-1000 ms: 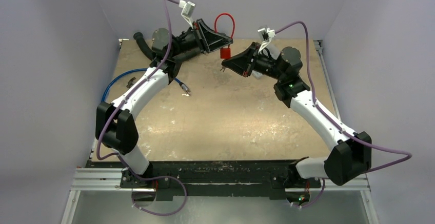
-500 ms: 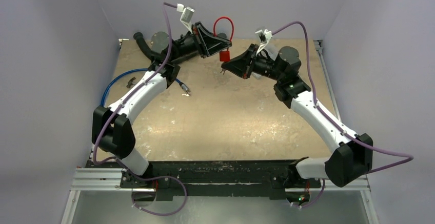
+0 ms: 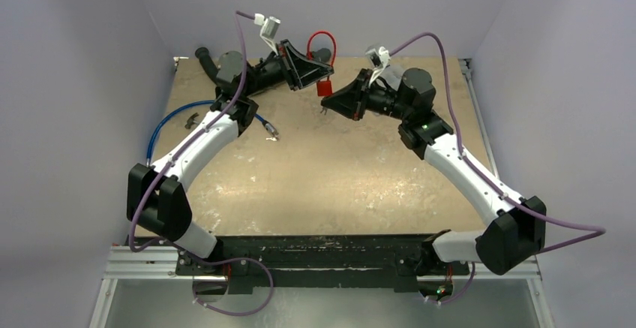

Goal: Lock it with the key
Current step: Lock the lock, then place the key at the center of the board.

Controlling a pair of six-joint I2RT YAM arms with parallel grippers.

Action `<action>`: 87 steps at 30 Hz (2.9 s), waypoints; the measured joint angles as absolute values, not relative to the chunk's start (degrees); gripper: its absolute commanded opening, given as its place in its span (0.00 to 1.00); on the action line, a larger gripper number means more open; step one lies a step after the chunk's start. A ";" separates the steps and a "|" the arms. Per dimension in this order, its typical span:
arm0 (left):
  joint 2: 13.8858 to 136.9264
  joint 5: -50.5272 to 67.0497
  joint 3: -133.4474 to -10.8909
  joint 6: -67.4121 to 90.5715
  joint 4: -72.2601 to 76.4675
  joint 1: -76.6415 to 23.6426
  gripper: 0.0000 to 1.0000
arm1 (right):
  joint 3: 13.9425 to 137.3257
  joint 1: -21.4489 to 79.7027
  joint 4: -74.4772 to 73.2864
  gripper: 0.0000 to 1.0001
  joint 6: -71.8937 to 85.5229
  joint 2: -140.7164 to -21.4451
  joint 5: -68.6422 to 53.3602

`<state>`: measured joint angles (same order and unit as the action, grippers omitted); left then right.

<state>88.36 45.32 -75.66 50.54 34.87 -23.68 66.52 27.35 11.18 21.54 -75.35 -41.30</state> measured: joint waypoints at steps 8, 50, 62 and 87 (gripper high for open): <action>88.55 35.31 -78.59 51.92 40.97 -20.71 0.00 | 59.57 27.40 16.78 0.00 32.42 -76.23 -50.89; 81.73 35.53 -61.39 31.24 18.96 -21.37 0.00 | 56.58 4.45 -18.90 0.00 -6.09 -83.64 -32.03; 81.73 34.28 -59.75 30.85 17.98 -22.68 0.00 | 58.48 2.13 -18.90 0.00 -9.80 -94.67 -26.37; 81.73 34.00 -59.22 30.85 17.91 -22.68 0.00 | 63.48 0.32 -17.15 0.53 -13.41 -102.39 -21.23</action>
<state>81.73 34.00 -59.22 30.85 17.91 -22.68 63.48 0.32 -17.15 -13.41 -102.39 -21.23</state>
